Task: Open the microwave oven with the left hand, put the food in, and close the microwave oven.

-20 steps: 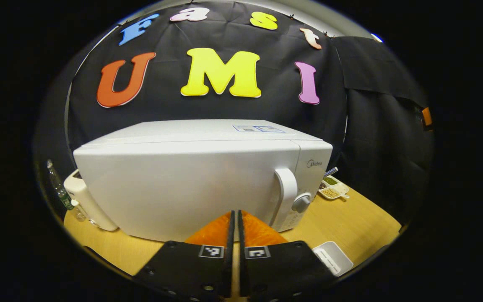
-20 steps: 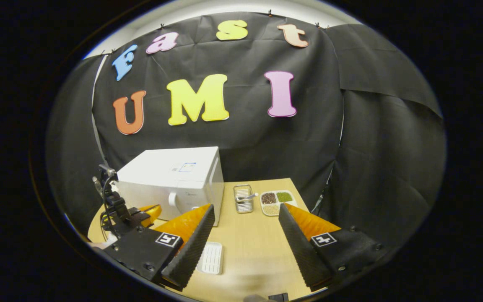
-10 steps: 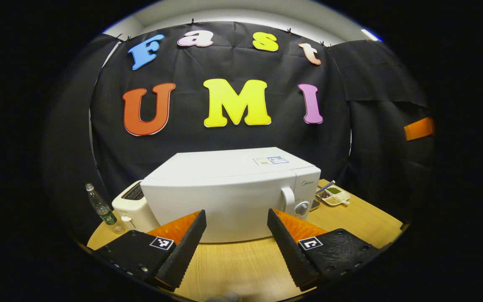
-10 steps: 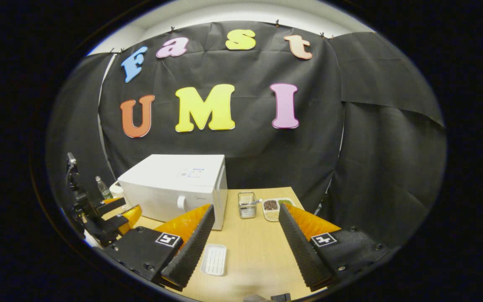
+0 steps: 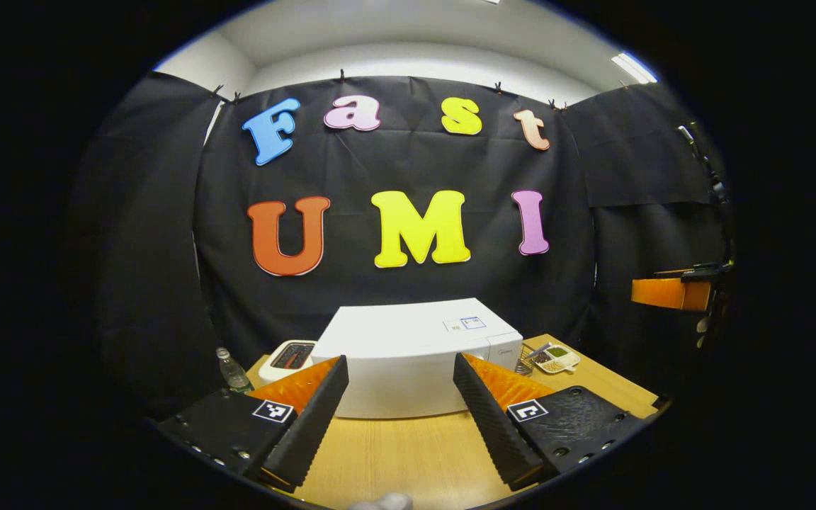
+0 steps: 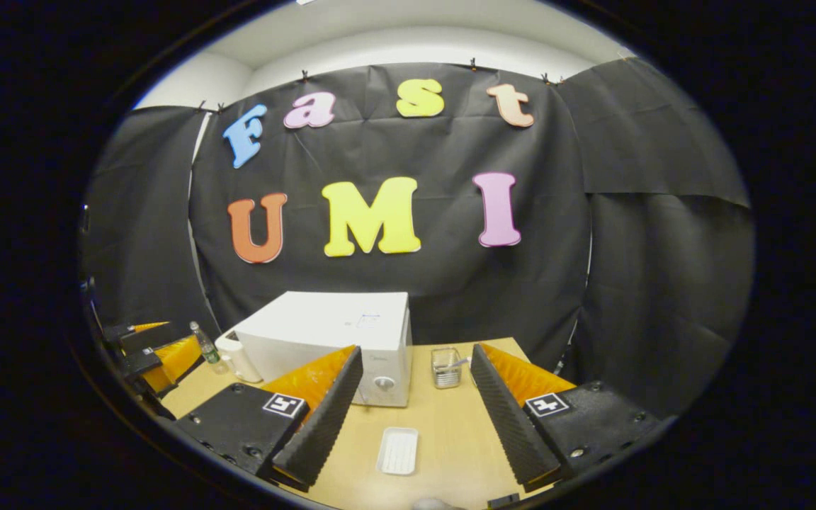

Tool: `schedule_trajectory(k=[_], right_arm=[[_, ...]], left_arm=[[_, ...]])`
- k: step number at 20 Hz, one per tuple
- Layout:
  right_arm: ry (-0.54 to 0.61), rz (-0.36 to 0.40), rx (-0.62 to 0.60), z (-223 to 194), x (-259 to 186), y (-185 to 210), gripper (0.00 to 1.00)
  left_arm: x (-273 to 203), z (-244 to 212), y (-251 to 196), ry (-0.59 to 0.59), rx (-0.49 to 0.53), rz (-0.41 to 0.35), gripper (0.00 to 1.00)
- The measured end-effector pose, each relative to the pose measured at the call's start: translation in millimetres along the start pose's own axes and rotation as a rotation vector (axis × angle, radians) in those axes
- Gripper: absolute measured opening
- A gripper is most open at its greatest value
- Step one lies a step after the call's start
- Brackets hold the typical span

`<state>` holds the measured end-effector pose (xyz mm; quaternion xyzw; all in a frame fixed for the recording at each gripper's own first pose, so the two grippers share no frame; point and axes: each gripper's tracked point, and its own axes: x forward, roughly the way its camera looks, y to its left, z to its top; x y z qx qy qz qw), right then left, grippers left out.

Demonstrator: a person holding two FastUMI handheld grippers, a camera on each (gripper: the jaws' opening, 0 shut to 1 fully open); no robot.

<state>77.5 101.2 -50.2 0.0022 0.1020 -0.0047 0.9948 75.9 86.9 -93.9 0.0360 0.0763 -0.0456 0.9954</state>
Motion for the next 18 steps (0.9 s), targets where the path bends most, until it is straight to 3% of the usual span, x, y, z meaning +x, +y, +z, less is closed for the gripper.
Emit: schedule_trajectory(k=[5, 10, 18], right_arm=[[-0.084, 0.019, -0.037, 22.4, -9.7, 19.7, 0.92], [-0.109, 0.012, -0.039, 30.3, -19.0, 23.8, 0.92], [-0.126, 0.000, -0.014, 39.9, -30.2, 19.5, 0.92]], left_arm=[[-25.4, 38.6, 16.6, -0.042, -0.062, 0.050, 0.94], [-37.0, 56.3, 30.9, -0.079, -0.061, 0.096, 0.94], [-38.2, 76.8, 24.0, -0.128, -0.054, 0.085, 0.94]])
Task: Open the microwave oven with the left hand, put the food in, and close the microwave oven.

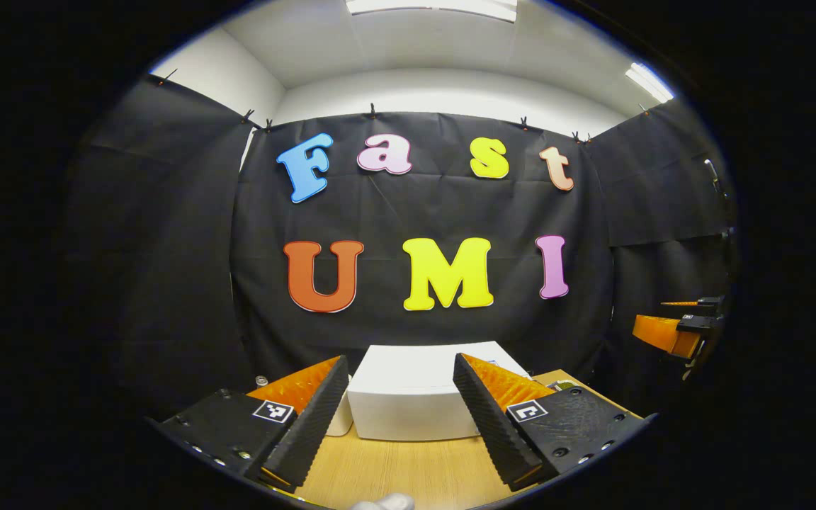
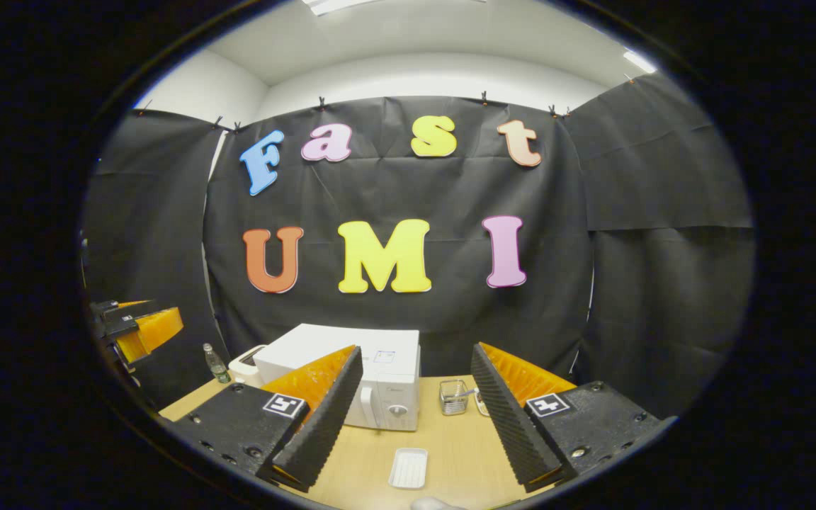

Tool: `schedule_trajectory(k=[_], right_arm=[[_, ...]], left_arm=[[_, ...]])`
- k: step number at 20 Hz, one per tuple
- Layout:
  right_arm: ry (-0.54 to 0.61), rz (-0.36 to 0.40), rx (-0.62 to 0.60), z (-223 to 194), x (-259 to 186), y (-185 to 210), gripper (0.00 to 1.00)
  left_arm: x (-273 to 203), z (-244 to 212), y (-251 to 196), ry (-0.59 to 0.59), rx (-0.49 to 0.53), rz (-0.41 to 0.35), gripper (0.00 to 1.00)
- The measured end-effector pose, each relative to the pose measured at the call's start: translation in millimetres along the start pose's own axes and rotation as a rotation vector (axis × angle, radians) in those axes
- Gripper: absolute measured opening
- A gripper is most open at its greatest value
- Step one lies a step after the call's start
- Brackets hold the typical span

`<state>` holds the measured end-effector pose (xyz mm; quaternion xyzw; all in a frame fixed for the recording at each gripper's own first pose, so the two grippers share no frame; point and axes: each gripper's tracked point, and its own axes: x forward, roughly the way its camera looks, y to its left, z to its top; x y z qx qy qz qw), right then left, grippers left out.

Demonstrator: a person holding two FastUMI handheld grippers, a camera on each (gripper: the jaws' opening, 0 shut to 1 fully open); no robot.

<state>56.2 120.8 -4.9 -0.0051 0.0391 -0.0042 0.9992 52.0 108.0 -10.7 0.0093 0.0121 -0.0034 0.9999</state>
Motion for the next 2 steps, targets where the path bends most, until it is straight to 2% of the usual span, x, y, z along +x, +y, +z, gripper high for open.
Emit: schedule_trajectory(k=[2], right_arm=[[-0.006, -0.017, -0.002, 3.8, -3.5, -5.3, 0.92]], left_arm=[[1.7, 3.0, -6.1, -0.002, 0.003, -0.014, 0.94]])
